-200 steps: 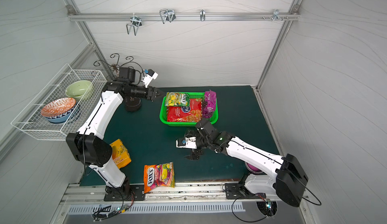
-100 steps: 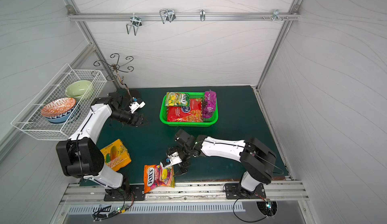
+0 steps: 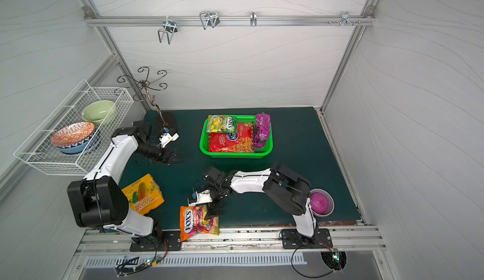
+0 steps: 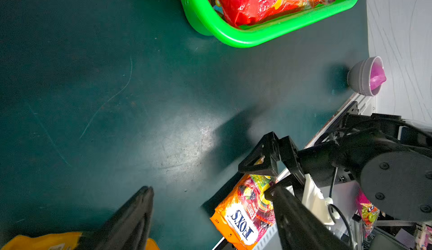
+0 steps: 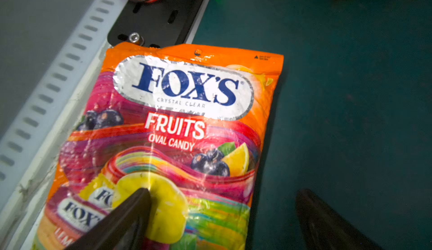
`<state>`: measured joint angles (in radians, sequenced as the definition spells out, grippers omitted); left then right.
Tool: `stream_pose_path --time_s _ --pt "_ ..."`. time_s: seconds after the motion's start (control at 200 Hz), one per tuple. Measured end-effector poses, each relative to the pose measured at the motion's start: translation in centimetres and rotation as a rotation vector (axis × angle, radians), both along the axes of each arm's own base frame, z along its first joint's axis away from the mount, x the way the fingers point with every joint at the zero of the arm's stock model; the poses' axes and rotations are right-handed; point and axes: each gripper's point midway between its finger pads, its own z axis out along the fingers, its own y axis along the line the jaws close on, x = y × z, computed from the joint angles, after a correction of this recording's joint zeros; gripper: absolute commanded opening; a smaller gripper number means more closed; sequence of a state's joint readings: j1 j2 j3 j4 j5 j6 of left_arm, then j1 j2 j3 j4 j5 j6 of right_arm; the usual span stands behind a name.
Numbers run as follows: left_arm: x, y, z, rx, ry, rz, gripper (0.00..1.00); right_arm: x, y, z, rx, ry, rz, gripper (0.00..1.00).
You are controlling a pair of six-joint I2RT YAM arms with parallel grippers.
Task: Put the candies in the basket
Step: Pick up the candy at the center of the board.
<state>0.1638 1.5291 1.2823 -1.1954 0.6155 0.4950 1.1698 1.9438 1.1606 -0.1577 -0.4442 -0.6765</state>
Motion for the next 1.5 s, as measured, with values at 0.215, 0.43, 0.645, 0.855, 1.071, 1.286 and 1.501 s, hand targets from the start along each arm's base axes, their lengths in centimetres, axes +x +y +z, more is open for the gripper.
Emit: stream_pose_path --time_s 0.215,0.43,0.645,0.855,1.071,1.286,1.501 --pt "-0.2 0.3 -0.7 0.02 0.017 0.014 0.85 6.2 -0.9 0.1 -0.01 -0.012 -0.198 0.84" --pt "-0.4 0.5 -1.8 0.031 0.044 0.042 0.85 13.1 -2.9 0.4 -0.013 -0.008 -0.41 0.86" --pt "-1.4 -0.9 -1.9 -0.043 0.037 -0.034 0.86 13.1 -4.6 1.3 -0.012 0.096 -0.516 0.9" --pt "-4.2 -2.7 -3.8 -0.084 0.057 -0.188 0.99 10.1 -7.3 3.9 0.008 0.141 -0.508 0.84" --pt "-6.0 -4.0 -6.3 -0.061 0.064 -0.292 0.99 9.0 -9.2 2.3 -0.087 0.245 -0.524 0.64" --pt "-7.8 -4.9 -8.3 0.002 0.029 -0.394 0.99 8.2 -11.2 0.9 -0.12 0.217 -0.504 0.66" --pt "-7.6 -5.9 -9.2 0.047 -0.015 -0.457 0.99 9.4 -12.1 -1.4 -0.1 0.018 -0.472 0.68"
